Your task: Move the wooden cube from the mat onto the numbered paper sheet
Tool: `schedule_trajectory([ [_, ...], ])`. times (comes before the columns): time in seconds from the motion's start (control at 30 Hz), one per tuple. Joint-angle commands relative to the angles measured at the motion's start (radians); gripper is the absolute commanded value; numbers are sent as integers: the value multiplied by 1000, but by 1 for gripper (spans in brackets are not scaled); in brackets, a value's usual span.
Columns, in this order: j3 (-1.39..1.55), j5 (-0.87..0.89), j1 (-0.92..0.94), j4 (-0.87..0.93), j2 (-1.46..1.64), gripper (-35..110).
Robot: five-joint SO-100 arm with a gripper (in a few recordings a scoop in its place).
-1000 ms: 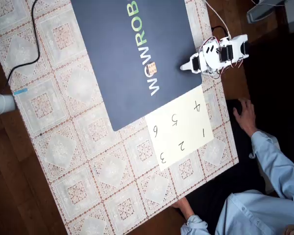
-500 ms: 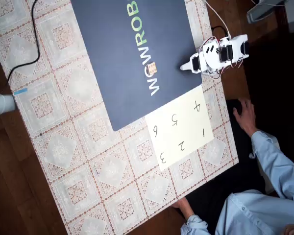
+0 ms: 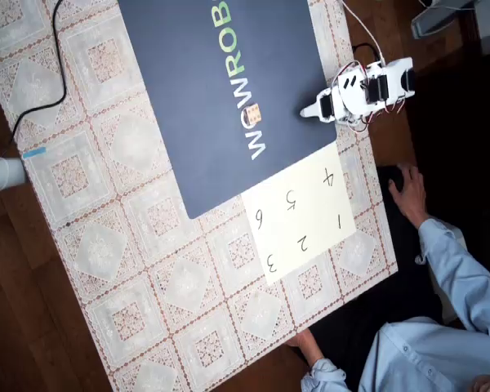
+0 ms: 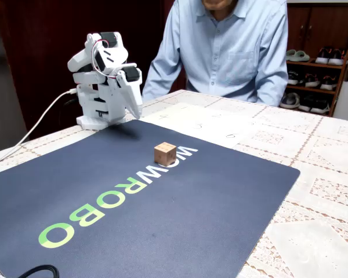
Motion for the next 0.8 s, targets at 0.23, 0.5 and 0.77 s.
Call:
schedule_trajectory([
  [0.23,46,-21,5,21,6,0],
  [0.5,46,-20,6,21,6,0],
  [0.77,-64,-265,77,-2,-84,0],
])
